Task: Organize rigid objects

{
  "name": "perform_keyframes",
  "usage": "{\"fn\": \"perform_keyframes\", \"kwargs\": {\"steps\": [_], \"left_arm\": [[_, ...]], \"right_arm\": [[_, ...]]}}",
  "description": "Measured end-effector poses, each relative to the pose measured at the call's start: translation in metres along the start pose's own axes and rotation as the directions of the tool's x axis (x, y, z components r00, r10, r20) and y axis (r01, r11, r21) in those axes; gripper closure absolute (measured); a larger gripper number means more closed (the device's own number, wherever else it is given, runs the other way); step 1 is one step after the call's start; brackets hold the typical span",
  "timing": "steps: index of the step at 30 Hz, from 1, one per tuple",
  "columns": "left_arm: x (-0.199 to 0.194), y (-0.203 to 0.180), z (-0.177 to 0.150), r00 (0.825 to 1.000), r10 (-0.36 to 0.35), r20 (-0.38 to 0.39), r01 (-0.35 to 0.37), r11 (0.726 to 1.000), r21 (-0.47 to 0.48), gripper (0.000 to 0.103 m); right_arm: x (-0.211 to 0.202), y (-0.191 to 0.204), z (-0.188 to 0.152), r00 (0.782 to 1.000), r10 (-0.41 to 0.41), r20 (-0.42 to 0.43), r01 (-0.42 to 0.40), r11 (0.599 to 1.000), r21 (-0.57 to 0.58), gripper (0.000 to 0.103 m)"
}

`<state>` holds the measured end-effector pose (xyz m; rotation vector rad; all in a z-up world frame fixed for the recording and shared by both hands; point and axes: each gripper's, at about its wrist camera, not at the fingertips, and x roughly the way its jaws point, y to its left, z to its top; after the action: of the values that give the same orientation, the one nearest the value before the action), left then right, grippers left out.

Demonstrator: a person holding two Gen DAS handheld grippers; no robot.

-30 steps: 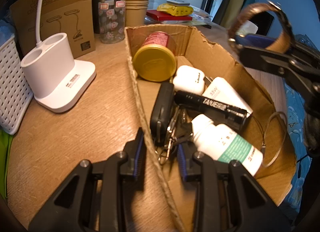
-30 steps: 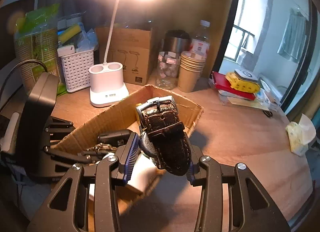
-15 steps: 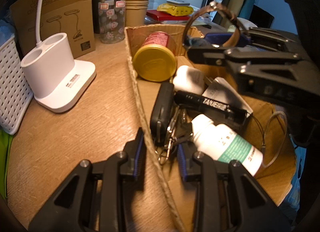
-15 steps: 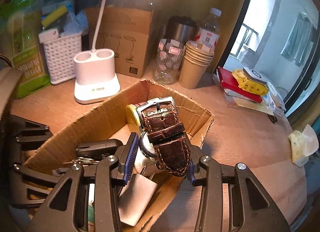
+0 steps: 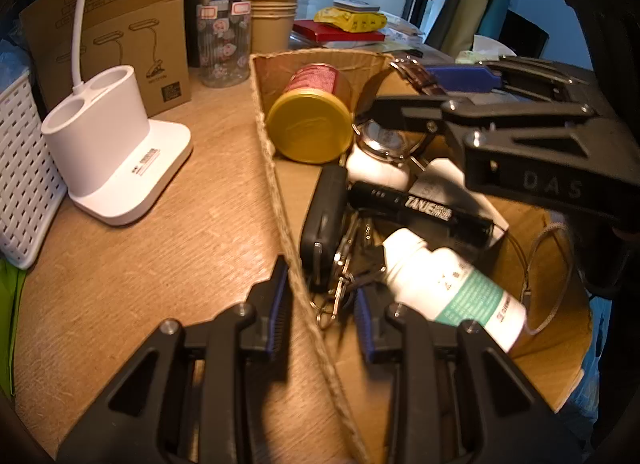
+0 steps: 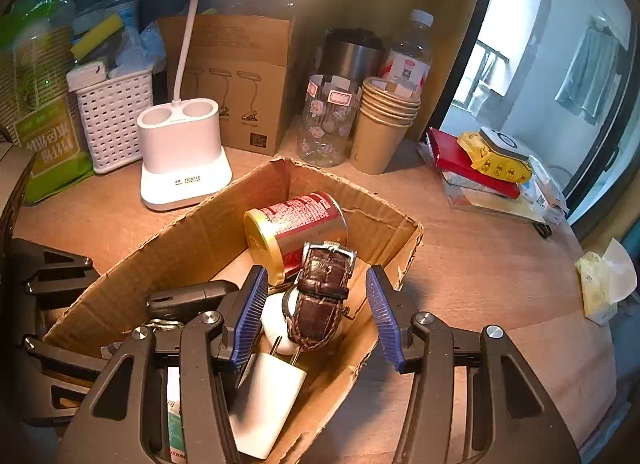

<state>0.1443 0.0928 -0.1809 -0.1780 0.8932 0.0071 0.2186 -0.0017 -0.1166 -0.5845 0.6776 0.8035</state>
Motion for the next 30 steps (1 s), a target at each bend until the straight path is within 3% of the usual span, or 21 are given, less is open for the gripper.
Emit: {"fn": "perform_keyframes", "kwargs": {"steps": [13,27,30], "left_arm": [[0.0,-0.001,0.0,1.0,0.001,0.001,-0.001,1.0,0.001,0.073],[0.0,0.001,0.001,1.0,0.002,0.001,-0.002,1.0,-0.008,0.071],[0.0,0.001,0.001,1.0,0.001,0.002,-0.001,1.0,-0.008,0.07]], "right_arm": [[-0.027,0.003,-0.026,0.999,0.021,0.033,-0.023,0.996,0.081,0.048],[-0.063,0.001,-0.077,0.999,-0.041,0.024,0.035,0.974,0.223,0.048],[-0.072,-0.001,-0.09,0.998,-0.059,0.029,0.048,0.959,0.28,0.039]]}}
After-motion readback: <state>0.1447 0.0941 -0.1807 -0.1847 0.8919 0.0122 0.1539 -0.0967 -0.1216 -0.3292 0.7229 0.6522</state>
